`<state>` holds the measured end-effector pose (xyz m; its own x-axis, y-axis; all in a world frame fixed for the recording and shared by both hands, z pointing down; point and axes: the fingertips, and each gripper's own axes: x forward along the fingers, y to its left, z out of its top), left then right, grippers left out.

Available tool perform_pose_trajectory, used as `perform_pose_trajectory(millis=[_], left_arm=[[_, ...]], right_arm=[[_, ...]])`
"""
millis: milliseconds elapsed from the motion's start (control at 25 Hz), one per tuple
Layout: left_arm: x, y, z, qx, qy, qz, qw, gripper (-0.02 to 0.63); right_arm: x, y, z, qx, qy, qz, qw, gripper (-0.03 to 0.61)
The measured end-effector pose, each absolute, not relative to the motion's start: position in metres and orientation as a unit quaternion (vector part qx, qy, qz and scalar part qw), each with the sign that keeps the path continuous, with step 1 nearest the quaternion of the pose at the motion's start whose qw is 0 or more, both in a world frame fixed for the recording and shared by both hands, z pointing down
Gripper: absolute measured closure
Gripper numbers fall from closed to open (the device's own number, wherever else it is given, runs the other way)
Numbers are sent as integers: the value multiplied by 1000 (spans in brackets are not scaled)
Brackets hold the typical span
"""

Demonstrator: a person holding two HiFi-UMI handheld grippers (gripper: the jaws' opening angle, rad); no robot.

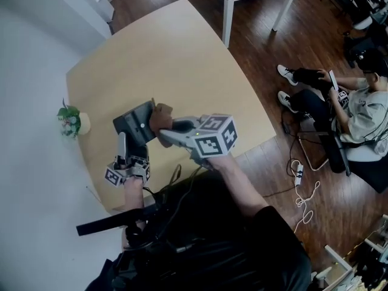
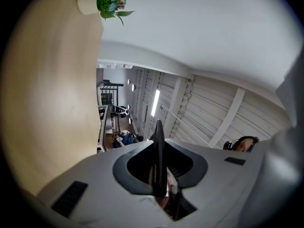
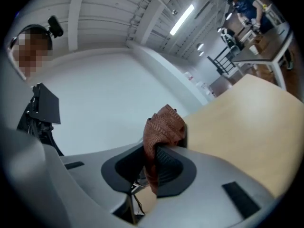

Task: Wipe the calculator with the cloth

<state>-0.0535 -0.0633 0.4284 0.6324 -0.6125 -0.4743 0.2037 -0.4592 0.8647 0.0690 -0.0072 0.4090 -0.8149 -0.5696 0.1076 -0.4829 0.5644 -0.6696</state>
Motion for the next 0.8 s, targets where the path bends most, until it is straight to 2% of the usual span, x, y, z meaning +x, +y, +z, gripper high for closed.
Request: perform_pose_trajectory(millis=[160, 280, 520, 680, 800], left_arm=[[-50, -64, 425, 753, -128, -407, 500, 555], [-50, -60, 423, 750, -120, -412, 503, 549], [-46, -54, 424, 749, -123, -410, 505, 543], [-51, -54, 427, 739, -132, -424, 507, 555], [-56, -57, 430, 735, -145, -430, 504, 555]], right_arm=[[16, -8, 418, -267, 906, -328, -3, 514], [24, -17, 444, -305, 896, -319, -46, 511], [69, -20, 471, -357, 870, -338, -47, 509], [111, -22, 499, -415, 838, -348, -73, 512], [128, -16, 492, -422, 833, -354, -55, 514]])
